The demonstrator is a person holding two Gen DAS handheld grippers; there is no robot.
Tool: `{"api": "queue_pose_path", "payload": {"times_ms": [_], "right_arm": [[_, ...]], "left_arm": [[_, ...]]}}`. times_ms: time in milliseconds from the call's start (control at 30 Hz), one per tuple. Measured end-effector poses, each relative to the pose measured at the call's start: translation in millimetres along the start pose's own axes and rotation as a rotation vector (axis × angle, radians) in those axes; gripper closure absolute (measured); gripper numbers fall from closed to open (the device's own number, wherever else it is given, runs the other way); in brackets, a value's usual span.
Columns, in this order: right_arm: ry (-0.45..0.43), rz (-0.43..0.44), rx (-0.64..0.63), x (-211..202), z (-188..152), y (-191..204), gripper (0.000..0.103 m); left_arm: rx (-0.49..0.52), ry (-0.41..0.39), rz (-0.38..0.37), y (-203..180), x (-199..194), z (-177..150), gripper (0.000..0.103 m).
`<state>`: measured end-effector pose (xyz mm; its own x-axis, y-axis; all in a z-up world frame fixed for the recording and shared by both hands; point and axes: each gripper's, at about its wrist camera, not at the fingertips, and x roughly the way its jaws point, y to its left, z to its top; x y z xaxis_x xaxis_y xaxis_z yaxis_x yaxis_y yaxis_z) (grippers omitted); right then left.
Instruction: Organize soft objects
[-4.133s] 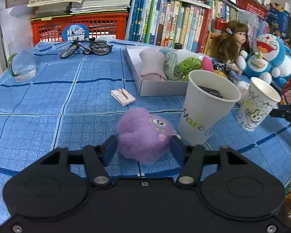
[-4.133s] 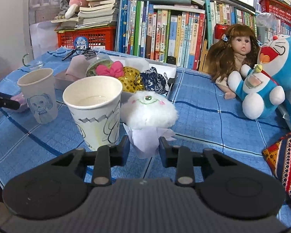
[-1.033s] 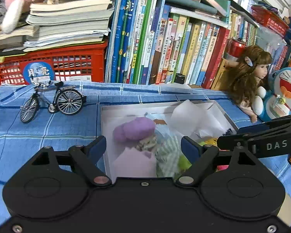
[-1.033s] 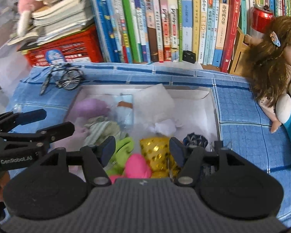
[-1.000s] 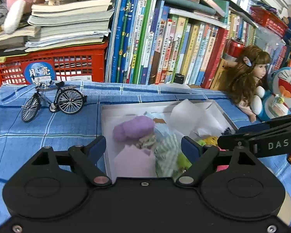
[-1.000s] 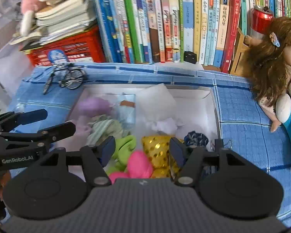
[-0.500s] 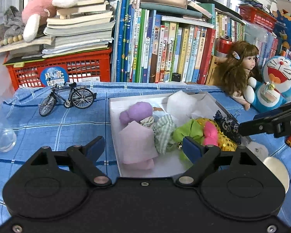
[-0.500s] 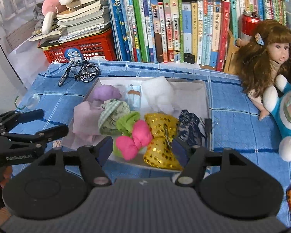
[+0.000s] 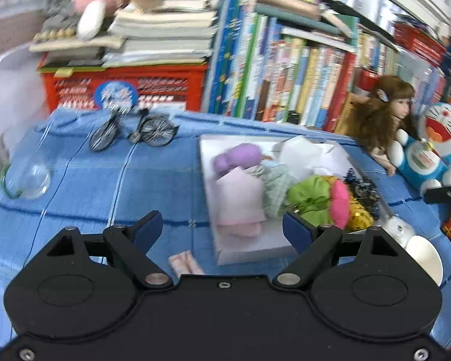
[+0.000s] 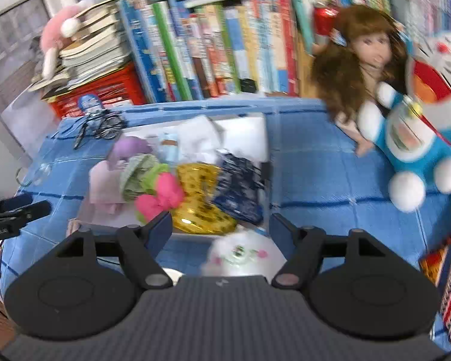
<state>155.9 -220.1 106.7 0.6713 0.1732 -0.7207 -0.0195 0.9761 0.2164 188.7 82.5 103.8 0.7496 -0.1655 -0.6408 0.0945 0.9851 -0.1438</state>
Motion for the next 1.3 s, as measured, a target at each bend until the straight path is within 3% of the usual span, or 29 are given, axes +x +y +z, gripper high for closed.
{"api": "queue_pose_path", "payload": {"times_ms": [200, 333, 533, 667, 1033, 1067, 1133, 1300], "right_arm": [[0.032, -0.018, 0.107, 7, -9, -35, 0.022], [0.066, -0.022, 0.134, 19, -17, -45, 0.022], [0.115, 0.006, 0.188, 37, -26, -53, 0.022], [0.132, 0.012, 0.190, 45, -29, -51, 0.022], [0.171, 0.045, 0.212, 73, -32, -46, 0.022], [0.174, 0.047, 0.212, 74, -33, -45, 0.023], [0.176, 0.056, 0.225, 78, -35, -44, 0.033], [0.152, 0.054, 0.209, 68, -35, -38, 0.048]], "left_arm": [[-0.100, 0.079, 0.011, 26, 19, -10, 0.022], [-0.113, 0.134, 0.046, 32, 33, -21, 0.034], [-0.172, 0.188, 0.016, 40, 52, -31, 0.047], [-0.168, 0.196, 0.009, 40, 58, -34, 0.056], [-0.143, 0.219, -0.005, 35, 71, -42, 0.063], [-0.138, 0.217, -0.002, 34, 72, -42, 0.068], [-0.136, 0.218, -0.006, 34, 72, -42, 0.076], [-0.116, 0.205, -0.023, 35, 66, -40, 0.077]]}}
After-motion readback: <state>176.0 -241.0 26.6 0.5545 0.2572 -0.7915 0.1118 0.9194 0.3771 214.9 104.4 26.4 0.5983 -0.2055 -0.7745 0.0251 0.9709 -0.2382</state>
